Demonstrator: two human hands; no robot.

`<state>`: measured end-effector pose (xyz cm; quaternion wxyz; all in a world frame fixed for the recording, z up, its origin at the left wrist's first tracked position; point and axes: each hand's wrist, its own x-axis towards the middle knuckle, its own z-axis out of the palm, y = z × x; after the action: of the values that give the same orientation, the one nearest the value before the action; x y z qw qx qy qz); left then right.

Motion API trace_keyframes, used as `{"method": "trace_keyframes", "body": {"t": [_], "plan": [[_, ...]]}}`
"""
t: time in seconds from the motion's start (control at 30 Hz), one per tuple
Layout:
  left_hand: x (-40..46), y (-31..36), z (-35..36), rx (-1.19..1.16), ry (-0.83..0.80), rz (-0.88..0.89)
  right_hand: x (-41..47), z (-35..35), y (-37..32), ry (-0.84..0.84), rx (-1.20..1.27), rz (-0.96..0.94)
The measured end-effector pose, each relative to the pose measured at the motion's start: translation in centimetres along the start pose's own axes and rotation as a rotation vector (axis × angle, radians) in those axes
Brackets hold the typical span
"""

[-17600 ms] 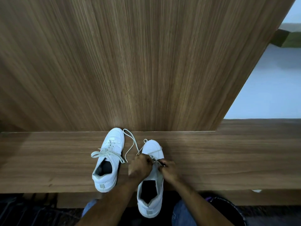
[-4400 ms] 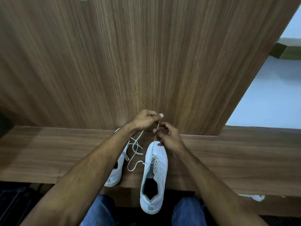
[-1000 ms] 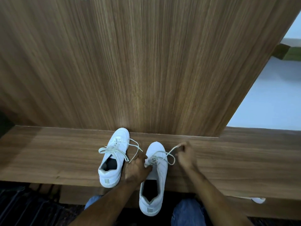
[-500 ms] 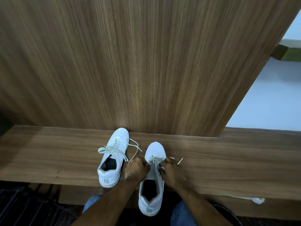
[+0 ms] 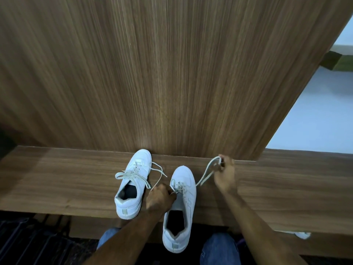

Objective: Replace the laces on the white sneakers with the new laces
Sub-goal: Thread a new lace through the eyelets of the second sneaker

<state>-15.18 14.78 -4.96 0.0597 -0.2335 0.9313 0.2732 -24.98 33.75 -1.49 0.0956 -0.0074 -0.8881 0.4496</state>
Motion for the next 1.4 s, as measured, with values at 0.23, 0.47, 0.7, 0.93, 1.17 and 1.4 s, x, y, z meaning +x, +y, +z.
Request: {"method": "trace_keyframes", "body": {"t": [0.23, 0.47, 0.7, 0.93, 1.17, 1.4], "plan": [[0.0, -0.3, 0.0, -0.003, 0.003, 0.007, -6.5, 4.4, 2.4, -0.507, -0.626, -0.427], [0.0, -0.4, 0.2, -0.017, 0.000, 0.015, -4.3, 3.3, 0.8, -0.227, -0.337, -0.220], [0.0, -0.1, -0.1, 0.005, -0.012, 0.039, -0.5, -0.6, -0.3, -0.125, -0.285, -0.040], [1.0, -1.5, -1.8, -0.131, -0.252, 0.211, -5.9, 2.7, 1.9, -0.556, -0.631, -0.424], [0.8, -0.8, -1.7, 0.373, -0.128, 0.326, -7.1, 3.6, 1.3, -0.516, -0.731, -0.327], [1.5, -1.6, -1.3, 0.225, -0.190, 0.290, -5.2, 2.0, 2.5, -0.644, -0.573, -0.216]]}}
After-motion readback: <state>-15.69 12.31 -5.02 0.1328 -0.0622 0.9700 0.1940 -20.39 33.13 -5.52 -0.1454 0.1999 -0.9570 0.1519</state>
